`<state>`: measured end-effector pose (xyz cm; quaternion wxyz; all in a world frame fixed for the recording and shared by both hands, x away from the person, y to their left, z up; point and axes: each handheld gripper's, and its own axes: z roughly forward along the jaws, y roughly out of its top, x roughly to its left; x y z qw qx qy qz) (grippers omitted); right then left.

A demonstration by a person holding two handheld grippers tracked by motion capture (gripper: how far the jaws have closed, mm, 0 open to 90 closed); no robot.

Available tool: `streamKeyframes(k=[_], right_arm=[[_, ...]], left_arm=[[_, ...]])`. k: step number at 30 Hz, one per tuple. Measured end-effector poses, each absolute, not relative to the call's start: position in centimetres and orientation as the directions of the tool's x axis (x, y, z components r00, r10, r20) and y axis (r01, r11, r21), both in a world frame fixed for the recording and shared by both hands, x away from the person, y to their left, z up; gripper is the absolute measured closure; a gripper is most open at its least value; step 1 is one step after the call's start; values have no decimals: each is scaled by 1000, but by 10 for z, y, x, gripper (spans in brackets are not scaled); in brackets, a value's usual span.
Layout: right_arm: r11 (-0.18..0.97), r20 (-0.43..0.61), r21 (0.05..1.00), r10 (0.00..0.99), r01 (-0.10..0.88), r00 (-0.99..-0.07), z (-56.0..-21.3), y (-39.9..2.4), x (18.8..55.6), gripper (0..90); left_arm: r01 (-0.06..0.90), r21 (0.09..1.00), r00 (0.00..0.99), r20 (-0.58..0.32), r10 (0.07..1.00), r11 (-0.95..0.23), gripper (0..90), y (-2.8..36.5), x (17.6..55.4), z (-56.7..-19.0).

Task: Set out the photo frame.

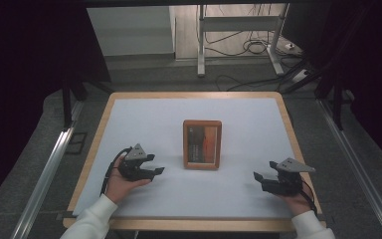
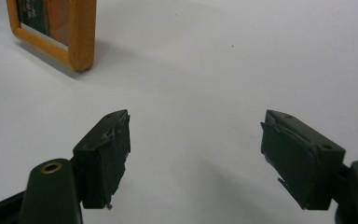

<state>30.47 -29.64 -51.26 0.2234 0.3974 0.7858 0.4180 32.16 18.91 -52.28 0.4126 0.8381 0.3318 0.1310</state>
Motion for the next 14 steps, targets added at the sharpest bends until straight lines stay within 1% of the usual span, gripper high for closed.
streamKeyframes(k=[14], right_arm=[[350, -40, 830, 814, 434, -580, -514, -294, 305, 216]], left_arm=[[451, 777, 745, -56, 664, -440, 342, 190, 323, -524]])
